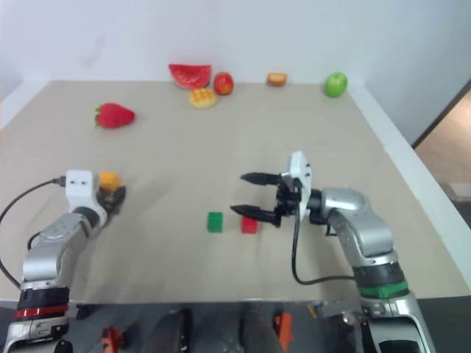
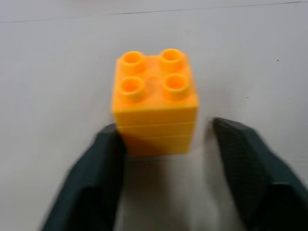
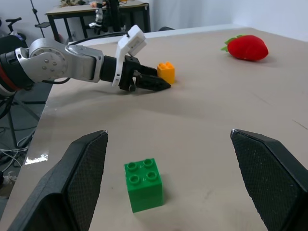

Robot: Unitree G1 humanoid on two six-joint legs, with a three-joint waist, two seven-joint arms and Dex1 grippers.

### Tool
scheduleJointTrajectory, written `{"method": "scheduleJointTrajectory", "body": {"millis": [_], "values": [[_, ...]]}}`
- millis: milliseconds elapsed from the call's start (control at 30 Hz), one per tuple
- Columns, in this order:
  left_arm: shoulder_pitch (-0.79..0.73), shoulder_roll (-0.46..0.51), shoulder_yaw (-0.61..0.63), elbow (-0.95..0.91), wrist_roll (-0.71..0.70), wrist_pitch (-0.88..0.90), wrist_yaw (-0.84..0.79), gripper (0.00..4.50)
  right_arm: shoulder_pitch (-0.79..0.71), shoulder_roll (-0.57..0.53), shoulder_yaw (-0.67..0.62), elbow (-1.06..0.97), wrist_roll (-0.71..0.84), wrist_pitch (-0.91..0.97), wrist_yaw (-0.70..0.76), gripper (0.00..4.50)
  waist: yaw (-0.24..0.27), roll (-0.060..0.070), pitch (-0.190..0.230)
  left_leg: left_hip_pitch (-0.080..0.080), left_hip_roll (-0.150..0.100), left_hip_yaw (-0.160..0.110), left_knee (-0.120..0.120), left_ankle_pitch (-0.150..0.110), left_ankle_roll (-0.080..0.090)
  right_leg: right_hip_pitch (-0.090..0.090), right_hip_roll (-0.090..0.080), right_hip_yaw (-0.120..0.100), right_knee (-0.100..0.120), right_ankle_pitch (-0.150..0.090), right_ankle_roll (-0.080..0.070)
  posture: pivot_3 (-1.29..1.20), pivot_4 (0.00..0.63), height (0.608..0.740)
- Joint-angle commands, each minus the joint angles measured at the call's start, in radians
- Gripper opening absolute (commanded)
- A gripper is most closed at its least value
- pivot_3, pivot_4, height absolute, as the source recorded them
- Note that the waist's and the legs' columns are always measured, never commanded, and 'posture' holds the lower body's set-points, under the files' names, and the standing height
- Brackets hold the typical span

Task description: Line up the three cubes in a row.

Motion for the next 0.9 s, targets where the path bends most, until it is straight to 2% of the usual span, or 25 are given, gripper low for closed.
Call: {"method": "scheduleJointTrajectory", "body": {"millis": [33,167,267,367,467,500,633,767,900], "values": [[-0.025,0.012,0.014,0.007,0.017,-0.033,0.02,1.28,-0.003,-0.011,-0.031,-0.032,0.01,-0.008,-0.005,4.24,0.0,0.0,0.0,0.0,0.0,0.0,0.0,0.0,0.0,0.0,0.0,0.0,0.0,0.0,0.0,0.0,0.15,0.74],[-0.037,0.021,-0.007,0.032,0.031,-0.056,-0.003,1.28,-0.006,-0.011,-0.029,-0.023,0.006,-0.013,-0.007,4.24,0.0,0.0,0.0,0.0,0.0,0.0,0.0,0.0,0.0,0.0,0.0,0.0,0.0,0.0,0.0,0.0,0.15,0.74],[-0.048,0.037,-0.053,0.058,0.044,-0.14,-0.082,1.28,-0.008,-0.014,-0.027,-0.021,0.002,-0.013,-0.007,4.24,0.002,0.0,0.0,0.0,0.0,0.0,0.0,0.0,0.0,0.0,0.0,0.0,0.0,0.0,0.0,0.0,0.15,0.74],[-0.055,0.06,-0.117,0.07,0.025,-0.297,-0.256,1.28,-0.007,-0.023,-0.033,-0.034,0.015,-0.001,-0.001,4.24,0.007,0.0,0.0,0.0,0.0,0.0,0.0,0.0,0.0,0.0,0.0,0.0,0.0,0.0,-0.001,0.0,0.15,0.74],[-0.021,0.115,-0.147,0.134,-0.073,-0.492,-0.613,1.28,0.025,-0.063,-0.067,-0.103,0.07,0.041,0.02,4.24,0.007,0.0,0.0,-0.001,0.0,0.001,0.0,0.0,0.0,0.0,-0.001,0.0,-0.001,-0.003,-0.005,0.0,0.15,0.74],[-0.01,0.137,-0.149,0.159,-0.108,-0.533,-0.72,1.28,0.043,-0.083,-0.082,-0.127,0.089,0.056,0.029,4.24,0.007,0.0,0.0,-0.001,0.0,0.001,-0.001,0.0,-0.001,-0.001,-0.001,0.0,-0.001,-0.003,-0.005,0.0,0.15,0.74],[-0.018,0.198,-0.161,0.26,-0.17,-0.612,-0.979,1.28,0.111,-0.152,-0.154,-0.2,0.178,0.118,0.048,4.24,0.007,0.0,0.0,0.0,0.0,0.001,-0.002,-0.002,-0.002,-0.001,-0.001,0.0,0.0,-0.006,-0.007,0.0,0.15,0.74],[-0.083,0.216,-0.191,0.35,-0.196,-0.621,-1.157,1.28,0.127,-0.173,-0.263,-0.262,0.332,0.206,0.008,4.24,0.007,0.0,0.0,-0.001,0.001,0.001,-0.002,-0.002,-0.002,-0.001,0.0,0.0,0.0,-0.006,-0.006,0.0,0.15,0.74],[-0.18,0.184,-0.229,0.459,-0.171,-0.634,-1.23,1.28,0.148,-0.155,-0.28,-0.344,0.393,0.235,-0.05,4.24,0.007,0.0,0.0,0.0,0.0,0.0,0.0,-0.001,-0.002,0.001,-0.001,-0.001,0.0,-0.005,-0.006,0.0,0.15,0.74]]}}
